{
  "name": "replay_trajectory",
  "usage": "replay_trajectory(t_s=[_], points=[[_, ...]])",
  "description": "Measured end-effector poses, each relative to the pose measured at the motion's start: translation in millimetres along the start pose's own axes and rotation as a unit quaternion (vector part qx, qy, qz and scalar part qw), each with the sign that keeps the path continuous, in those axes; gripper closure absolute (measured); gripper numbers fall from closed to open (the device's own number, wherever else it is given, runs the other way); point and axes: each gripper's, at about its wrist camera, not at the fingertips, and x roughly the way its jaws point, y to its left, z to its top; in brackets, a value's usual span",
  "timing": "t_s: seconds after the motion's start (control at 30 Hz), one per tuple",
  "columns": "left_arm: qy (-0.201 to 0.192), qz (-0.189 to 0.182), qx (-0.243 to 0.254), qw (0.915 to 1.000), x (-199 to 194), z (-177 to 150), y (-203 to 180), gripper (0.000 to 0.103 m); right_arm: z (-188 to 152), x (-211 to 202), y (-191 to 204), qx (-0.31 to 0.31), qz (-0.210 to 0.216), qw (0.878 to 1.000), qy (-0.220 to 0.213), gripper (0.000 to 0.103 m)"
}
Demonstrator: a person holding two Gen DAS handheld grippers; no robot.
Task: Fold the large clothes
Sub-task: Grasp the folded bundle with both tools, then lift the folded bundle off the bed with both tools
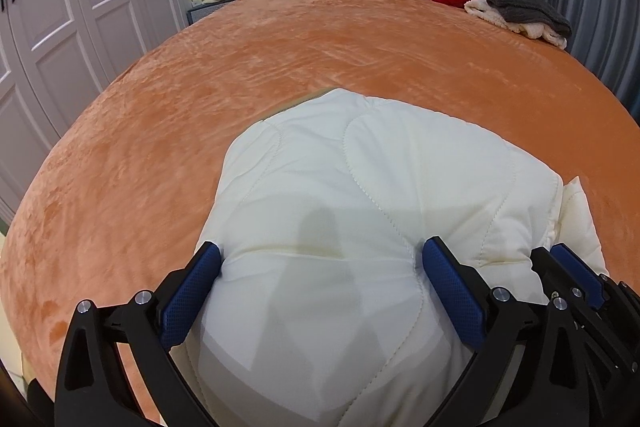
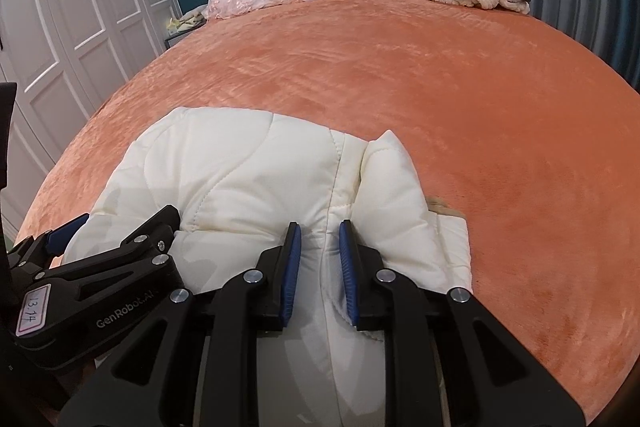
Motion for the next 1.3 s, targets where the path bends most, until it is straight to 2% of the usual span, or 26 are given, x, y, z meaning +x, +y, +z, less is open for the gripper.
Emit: replay_trajectory(t_s=[0.63, 0.9, 0.93, 1.0, 1.03, 1.07, 1.13, 1.17, 1.2, 1.3], points=[[-0.006, 0.010, 0.003, 0.9999, 5, 0, -3, 0.005, 2, 1, 0, -0.002, -0.003, 1.000, -0.001, 0.085], [0.015, -0.005, -0.003, 0.9999, 3, 5, 3, 0.005, 7, -5, -1, 0.003, 0.000, 1.000, 0.009, 0.083], [0.027, -0.012, -0.003, 0.9996, 0, 8, 6, 0.005, 11, -10, -2, 0.008, 0.004, 1.000, 0.019, 0.079], [0.048, -0.029, -0.006, 0.9984, -7, 11, 14, 0.005, 15, -25, -7, 0.024, 0.022, 0.999, 0.031, 0.059], [0.064, -0.046, -0.013, 0.9968, -15, 12, 24, 0.005, 15, -32, -11, 0.031, 0.033, 0.998, 0.032, 0.044], [0.072, -0.061, -0.020, 0.9953, -21, 11, 29, 0.005, 13, -43, -15, 0.040, 0.045, 0.998, 0.035, 0.034], [0.088, -0.088, -0.039, 0.9915, -34, 8, 44, 0.005, 9, -59, -21, 0.044, 0.051, 0.997, 0.039, 0.030], [0.095, -0.097, -0.051, 0.9895, -39, 5, 52, 0.005, 4, -67, -27, 0.046, 0.049, 0.997, 0.047, 0.023], [0.105, -0.103, -0.068, 0.9868, -44, 0, 65, 0.005, -1, -72, -31, 0.050, 0.047, 0.996, 0.055, 0.020], [0.125, -0.113, -0.102, 0.9804, -51, -13, 86, 0.005, -17, -77, -45, 0.072, 0.052, 0.992, 0.089, 0.019]])
